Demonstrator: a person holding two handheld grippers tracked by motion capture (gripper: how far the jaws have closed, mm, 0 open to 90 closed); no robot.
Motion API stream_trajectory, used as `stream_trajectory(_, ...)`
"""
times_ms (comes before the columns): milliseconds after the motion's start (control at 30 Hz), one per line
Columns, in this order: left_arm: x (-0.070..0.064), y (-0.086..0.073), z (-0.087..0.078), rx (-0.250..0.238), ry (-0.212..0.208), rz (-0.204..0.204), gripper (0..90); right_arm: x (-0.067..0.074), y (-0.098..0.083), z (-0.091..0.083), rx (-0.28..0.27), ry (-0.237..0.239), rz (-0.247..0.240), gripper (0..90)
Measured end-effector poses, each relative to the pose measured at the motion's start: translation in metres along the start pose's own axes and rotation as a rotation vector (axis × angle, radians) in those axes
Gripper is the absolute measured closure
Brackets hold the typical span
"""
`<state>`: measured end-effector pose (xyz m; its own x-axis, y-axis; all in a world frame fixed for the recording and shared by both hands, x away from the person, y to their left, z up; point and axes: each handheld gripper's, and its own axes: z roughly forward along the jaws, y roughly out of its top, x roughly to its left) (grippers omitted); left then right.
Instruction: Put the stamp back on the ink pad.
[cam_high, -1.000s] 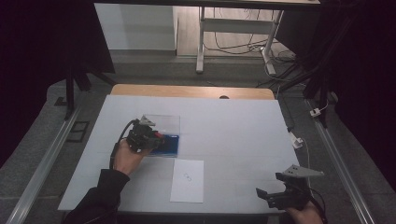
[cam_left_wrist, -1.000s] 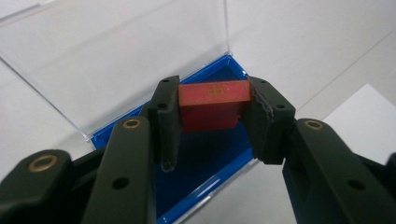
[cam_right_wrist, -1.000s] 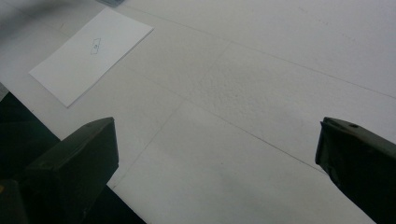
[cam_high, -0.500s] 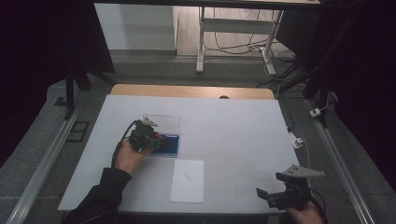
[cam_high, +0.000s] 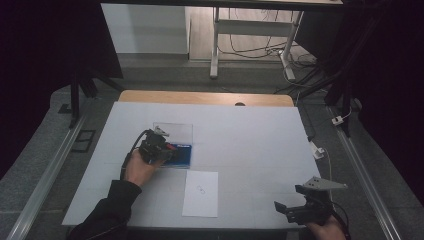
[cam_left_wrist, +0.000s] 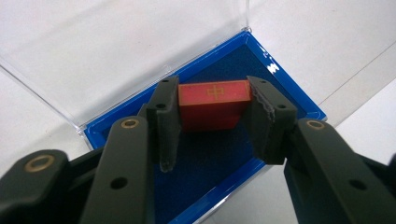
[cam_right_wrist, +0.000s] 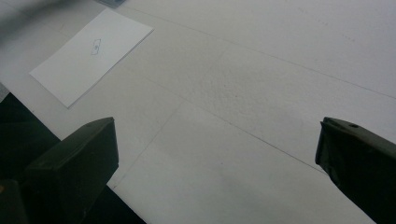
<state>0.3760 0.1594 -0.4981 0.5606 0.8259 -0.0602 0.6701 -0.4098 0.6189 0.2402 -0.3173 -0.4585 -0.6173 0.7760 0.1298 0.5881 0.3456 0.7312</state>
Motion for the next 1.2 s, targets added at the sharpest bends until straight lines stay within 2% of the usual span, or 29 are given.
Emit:
stream_trajectory(200, 0.001, -0.001, 0.001, 0.001, 0.005, -0.005, 48.6, 0.000, 0.000, 0.000, -0.002, 0.001, 0.000, 0.0)
stream_trajectory(467, 0.000, -0.002, -0.004, -0.035, 0.004, -0.009, 35.0, 0.000, 0.000, -0.001, -0.002, -0.002, 0.000, 0.0)
stream_trajectory(600, 0.000, -0.002, -0.008, -0.058, -0.016, -0.008, 28.3, 0.000, 0.000, -0.001, -0.003, -0.001, 0.000, 0.0)
stream_trajectory(667, -0.001, -0.002, -0.009, -0.066, -0.040, -0.008, 23.1, 0.000, 0.000, -0.001, -0.003, 0.000, 0.000, 0.0)
stream_trajectory(867, -0.003, -0.002, -0.016, -0.088, -0.052, -0.007, 10.6, 0.000, 0.000, -0.001, -0.007, 0.000, 0.000, 0.0)
stream_trajectory(967, -0.004, -0.003, -0.021, -0.096, -0.070, -0.023, 8.8, 0.000, 0.000, -0.001, -0.008, 0.000, 0.001, 0.0)
stream_trajectory(1033, -0.003, -0.003, -0.026, -0.086, -0.090, -0.023, 7.6, 0.000, 0.000, -0.001, -0.008, -0.001, 0.001, 0.0)
stream_trajectory(1200, -0.002, -0.006, -0.035, -0.098, -0.124, -0.028, 4.4, 0.001, 0.000, -0.001, -0.009, -0.003, -0.001, 0.0)
